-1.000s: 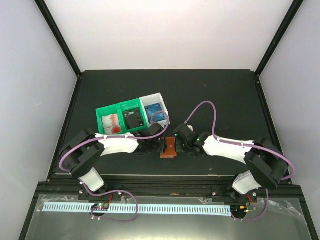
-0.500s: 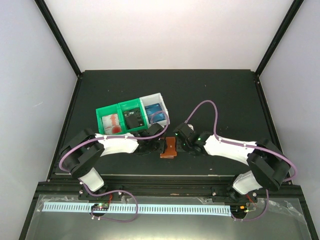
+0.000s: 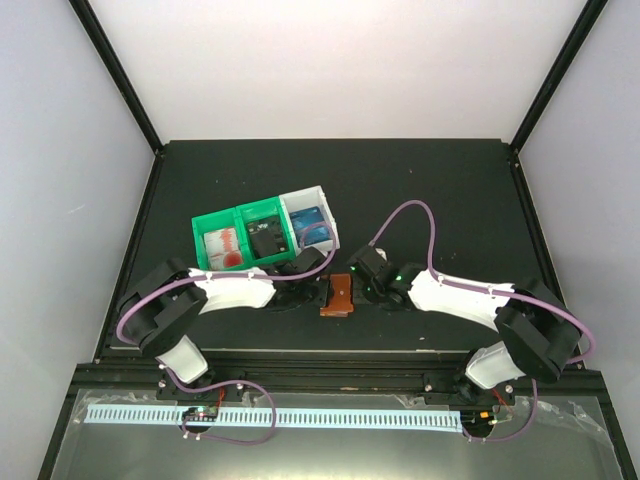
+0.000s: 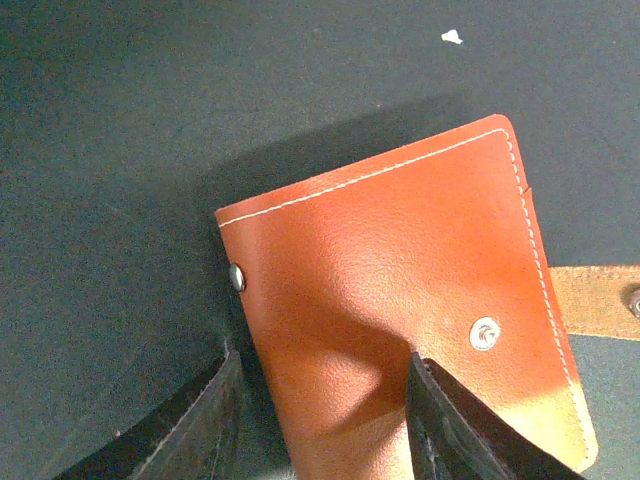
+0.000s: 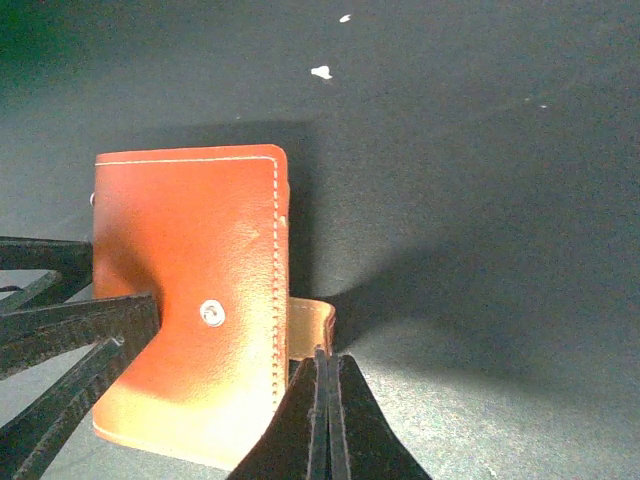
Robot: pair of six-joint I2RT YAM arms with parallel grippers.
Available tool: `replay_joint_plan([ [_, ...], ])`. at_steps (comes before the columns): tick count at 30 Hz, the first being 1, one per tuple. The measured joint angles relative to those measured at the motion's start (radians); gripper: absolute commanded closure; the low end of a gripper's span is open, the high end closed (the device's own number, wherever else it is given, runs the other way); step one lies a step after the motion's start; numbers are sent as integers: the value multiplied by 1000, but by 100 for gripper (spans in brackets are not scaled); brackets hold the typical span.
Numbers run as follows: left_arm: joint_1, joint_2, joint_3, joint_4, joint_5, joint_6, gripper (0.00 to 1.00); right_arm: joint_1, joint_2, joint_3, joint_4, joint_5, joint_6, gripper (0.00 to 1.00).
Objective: Put the credit cards into the card holder
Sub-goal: Close the card holder at the center of the board.
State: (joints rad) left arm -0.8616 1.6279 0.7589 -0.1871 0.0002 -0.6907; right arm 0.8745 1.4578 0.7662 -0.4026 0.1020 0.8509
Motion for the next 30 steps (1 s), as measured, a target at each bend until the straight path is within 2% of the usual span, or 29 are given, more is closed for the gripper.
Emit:
replay_joint_plan([
  [7,2,-57,-60,33,1,-20,51,0,0,0,50,-51,-69,99],
  [19,12,-93,-127,114,37,-69,59,0,74,27,121,-231,-220,99],
  [30,19,-104,-158,161,53,-78,62,0,149,94,84,-241,-250,99],
])
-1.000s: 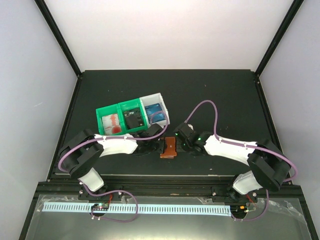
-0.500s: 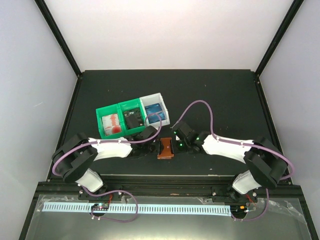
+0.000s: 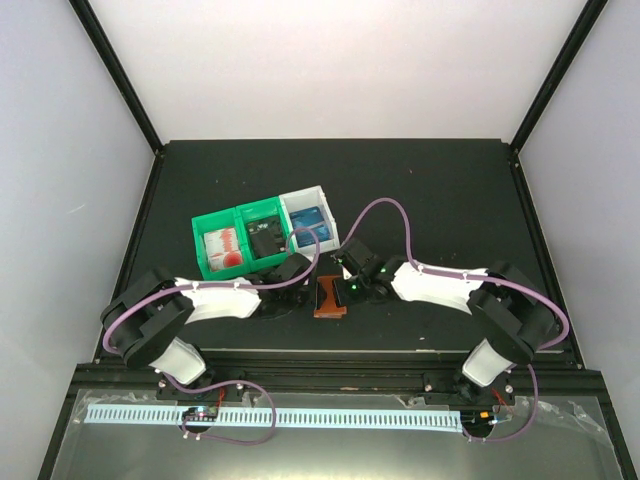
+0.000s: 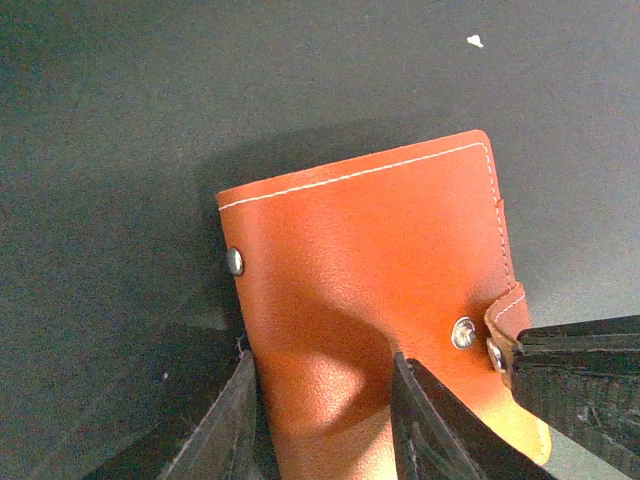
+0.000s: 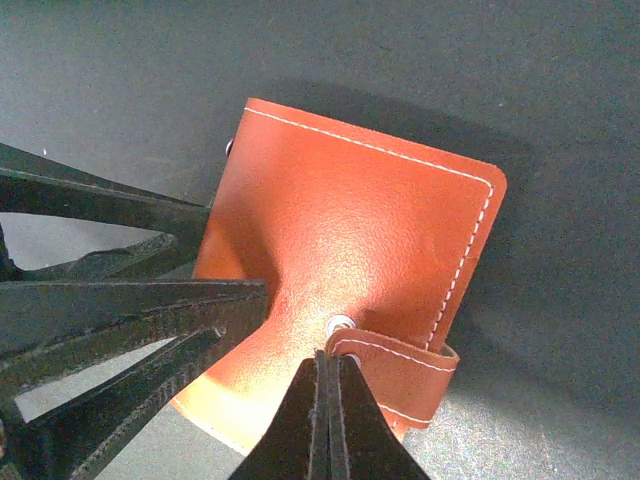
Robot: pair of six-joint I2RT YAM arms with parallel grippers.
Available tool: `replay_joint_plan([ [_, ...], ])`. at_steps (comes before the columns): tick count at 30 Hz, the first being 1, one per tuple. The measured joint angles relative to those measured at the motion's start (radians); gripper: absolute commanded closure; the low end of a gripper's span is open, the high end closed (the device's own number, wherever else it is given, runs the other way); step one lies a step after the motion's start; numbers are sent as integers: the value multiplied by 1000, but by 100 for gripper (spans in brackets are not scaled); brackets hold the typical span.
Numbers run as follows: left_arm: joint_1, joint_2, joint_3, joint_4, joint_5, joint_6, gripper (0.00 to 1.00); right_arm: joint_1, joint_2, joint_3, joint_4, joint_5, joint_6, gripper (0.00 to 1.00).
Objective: Put the credit cards into the card holder
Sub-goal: Close the card holder at the center of the board.
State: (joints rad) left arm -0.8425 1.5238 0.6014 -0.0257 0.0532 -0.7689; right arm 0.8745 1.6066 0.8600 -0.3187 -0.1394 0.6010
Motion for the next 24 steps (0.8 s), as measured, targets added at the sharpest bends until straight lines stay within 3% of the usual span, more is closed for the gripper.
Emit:
replay_joint_plan([
  [24,3,-6,-15,21,5,0,64,0,43,47,-28,-20,1,99],
])
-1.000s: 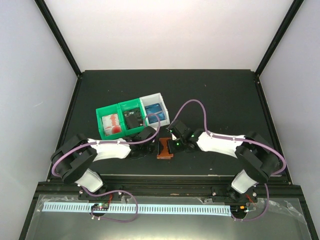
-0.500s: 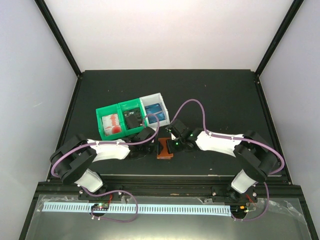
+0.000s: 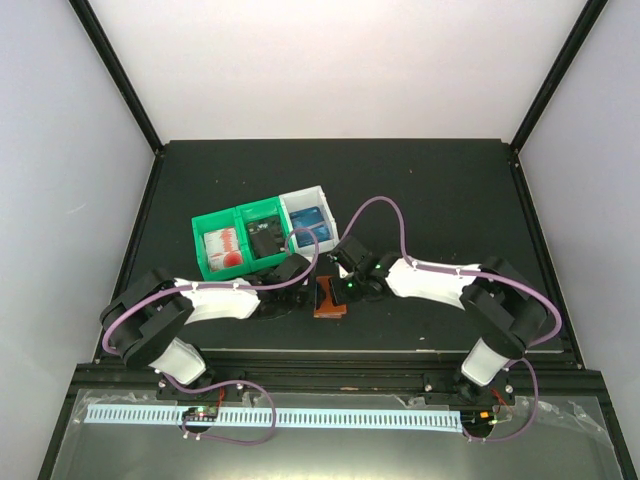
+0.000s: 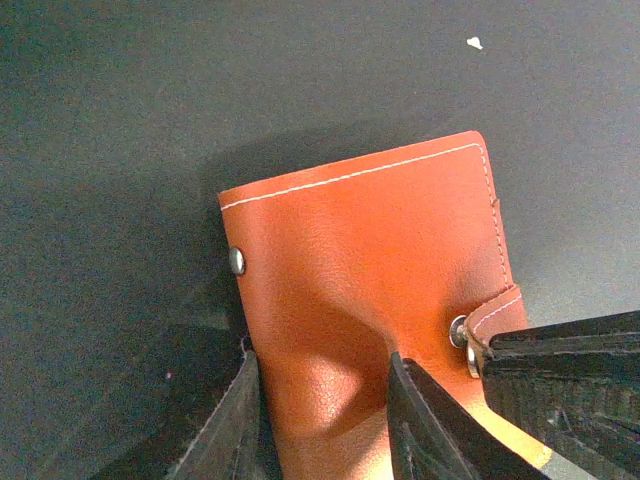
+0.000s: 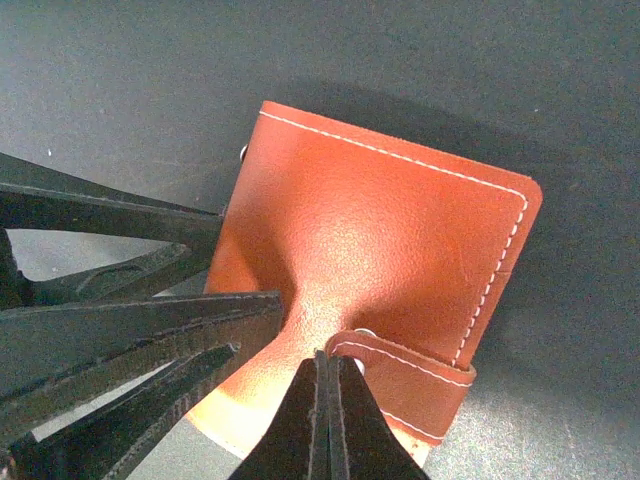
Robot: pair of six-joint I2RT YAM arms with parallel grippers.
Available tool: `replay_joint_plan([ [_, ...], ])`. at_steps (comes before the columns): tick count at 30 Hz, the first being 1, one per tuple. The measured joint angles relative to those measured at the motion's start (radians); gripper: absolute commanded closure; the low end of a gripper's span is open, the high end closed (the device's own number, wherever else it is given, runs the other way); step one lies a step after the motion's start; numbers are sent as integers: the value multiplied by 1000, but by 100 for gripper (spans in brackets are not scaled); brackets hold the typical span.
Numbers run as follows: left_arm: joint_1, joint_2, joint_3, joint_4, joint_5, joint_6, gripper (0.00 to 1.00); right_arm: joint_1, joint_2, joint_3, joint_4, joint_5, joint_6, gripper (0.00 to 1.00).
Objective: Put the credit cards into the card holder
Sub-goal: Close the card holder at the center of the board.
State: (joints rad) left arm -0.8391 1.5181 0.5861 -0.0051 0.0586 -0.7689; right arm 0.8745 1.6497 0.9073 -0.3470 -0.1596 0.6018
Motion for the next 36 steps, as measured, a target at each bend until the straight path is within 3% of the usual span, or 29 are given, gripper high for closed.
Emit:
replay_joint_plan([
  [19,0,-13,-12,-1,0,-11,66,1,46,70,-84,4,10,99],
  [29,0,-63,-63,19,75,-21,59,-13,29,61,-72,7,5,99],
  [36,0,-65,-75,46,96,-29,65,-18,40,61,-71,-14,-23,99],
])
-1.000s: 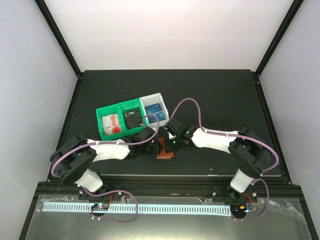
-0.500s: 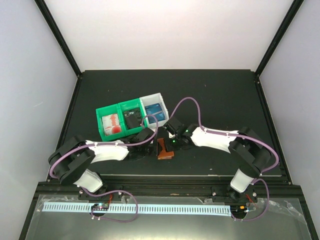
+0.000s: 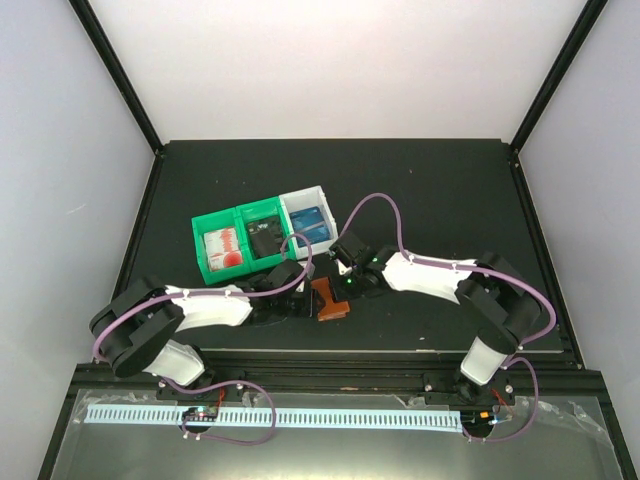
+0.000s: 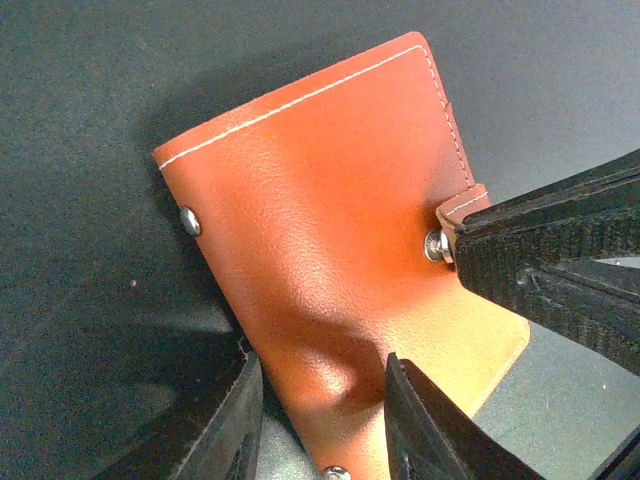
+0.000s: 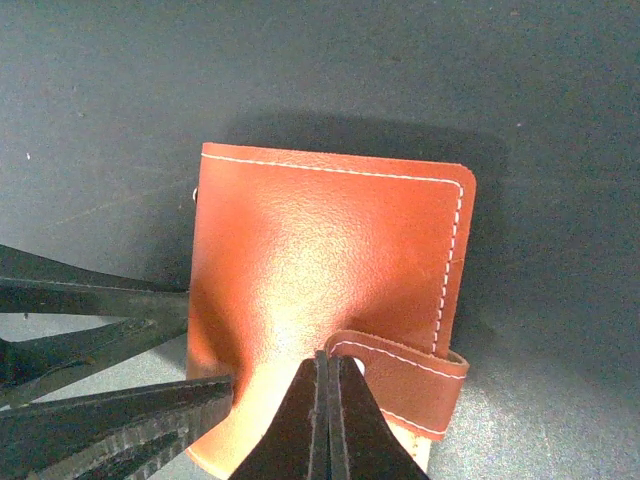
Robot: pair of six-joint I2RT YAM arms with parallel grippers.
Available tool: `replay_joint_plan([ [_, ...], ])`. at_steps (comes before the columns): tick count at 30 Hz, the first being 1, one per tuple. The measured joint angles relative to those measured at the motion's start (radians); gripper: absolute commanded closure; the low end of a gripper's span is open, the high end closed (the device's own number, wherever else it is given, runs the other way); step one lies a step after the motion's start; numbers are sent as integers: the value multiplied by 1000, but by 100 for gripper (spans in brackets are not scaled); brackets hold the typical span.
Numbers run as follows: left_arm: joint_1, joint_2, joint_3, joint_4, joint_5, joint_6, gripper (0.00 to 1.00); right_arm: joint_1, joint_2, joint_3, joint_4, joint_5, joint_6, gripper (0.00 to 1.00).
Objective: Put the credit cards into the card holder
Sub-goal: Close the card holder at the center of the board.
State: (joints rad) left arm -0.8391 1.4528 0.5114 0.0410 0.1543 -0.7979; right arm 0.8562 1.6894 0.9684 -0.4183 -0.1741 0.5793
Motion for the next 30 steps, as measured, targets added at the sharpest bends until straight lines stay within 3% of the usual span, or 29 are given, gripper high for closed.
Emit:
replay_joint_plan([
  [17,0,0,-20,34,-5,-16,69,-22,58,66,-72,-72,-76,99],
  [30,8,6,-23,42,2,-26,69,-24,67,45,-40,-87,-33,99],
])
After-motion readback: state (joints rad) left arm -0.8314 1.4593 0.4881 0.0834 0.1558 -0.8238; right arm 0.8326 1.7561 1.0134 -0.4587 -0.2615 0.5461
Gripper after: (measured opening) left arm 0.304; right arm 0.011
